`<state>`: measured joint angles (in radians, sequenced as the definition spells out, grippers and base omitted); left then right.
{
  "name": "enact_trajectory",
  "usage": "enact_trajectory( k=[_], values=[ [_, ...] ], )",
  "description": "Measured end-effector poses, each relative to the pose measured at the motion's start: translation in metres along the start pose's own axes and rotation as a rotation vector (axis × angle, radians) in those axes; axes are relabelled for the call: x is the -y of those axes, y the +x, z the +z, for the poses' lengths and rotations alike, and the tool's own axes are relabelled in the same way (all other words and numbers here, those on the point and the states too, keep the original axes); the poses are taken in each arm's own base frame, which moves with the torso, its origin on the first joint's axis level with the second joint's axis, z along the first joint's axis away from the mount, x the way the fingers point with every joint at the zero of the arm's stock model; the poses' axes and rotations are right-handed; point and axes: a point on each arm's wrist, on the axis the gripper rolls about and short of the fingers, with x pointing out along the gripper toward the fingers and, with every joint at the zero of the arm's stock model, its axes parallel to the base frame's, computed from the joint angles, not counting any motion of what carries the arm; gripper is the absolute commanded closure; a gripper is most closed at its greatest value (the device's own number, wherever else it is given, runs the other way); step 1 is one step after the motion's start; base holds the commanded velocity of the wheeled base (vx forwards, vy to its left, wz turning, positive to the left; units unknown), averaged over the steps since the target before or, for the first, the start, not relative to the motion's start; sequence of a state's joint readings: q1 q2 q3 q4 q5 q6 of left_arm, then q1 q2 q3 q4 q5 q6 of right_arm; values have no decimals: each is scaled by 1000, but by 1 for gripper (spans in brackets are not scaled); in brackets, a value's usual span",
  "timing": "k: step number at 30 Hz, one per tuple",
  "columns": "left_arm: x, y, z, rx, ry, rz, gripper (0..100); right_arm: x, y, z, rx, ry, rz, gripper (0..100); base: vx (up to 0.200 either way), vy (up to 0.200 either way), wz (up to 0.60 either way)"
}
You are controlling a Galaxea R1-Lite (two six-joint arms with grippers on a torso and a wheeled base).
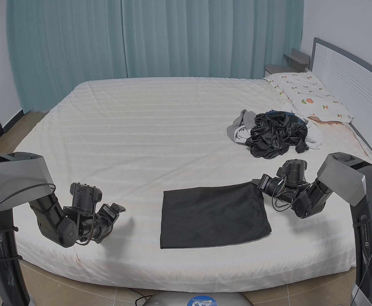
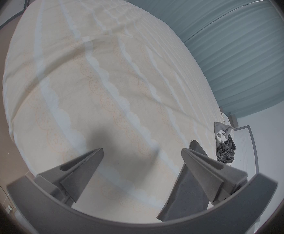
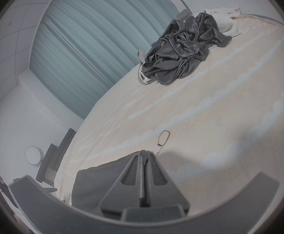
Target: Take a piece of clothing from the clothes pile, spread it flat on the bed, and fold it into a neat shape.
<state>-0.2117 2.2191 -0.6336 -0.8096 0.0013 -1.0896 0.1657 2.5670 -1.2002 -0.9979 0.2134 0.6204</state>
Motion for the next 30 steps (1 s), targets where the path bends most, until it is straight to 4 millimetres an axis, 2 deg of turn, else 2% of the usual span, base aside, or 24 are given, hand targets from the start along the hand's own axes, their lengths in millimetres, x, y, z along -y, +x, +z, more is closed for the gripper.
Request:
enact_trajectory(
  k=[5,10,14,20,26,30],
  values=[
    [0,0,0,0,0,0,0,4,-2,1,22,6,0,0,0,0,0],
    [0,0,0,0,0,0,0,8,-16,-1,11,22,-25,0,0,0,0],
    [0,0,0,0,-2,0,0,9,-38,-10,-29,52,-58,0,0,0,0],
    [1,-1,0,0,-7,-3,0,2,-85,-22,-76,167,-105,0,0,0,0],
    [6,-2,-6,-12,-18,-17,0,-9,-127,-27,-47,263,-81,0,0,-200,0],
    [11,-4,-13,-26,-12,-30,0,-10,-142,-30,-13,288,-49,0,0,-200,0]
  ],
)
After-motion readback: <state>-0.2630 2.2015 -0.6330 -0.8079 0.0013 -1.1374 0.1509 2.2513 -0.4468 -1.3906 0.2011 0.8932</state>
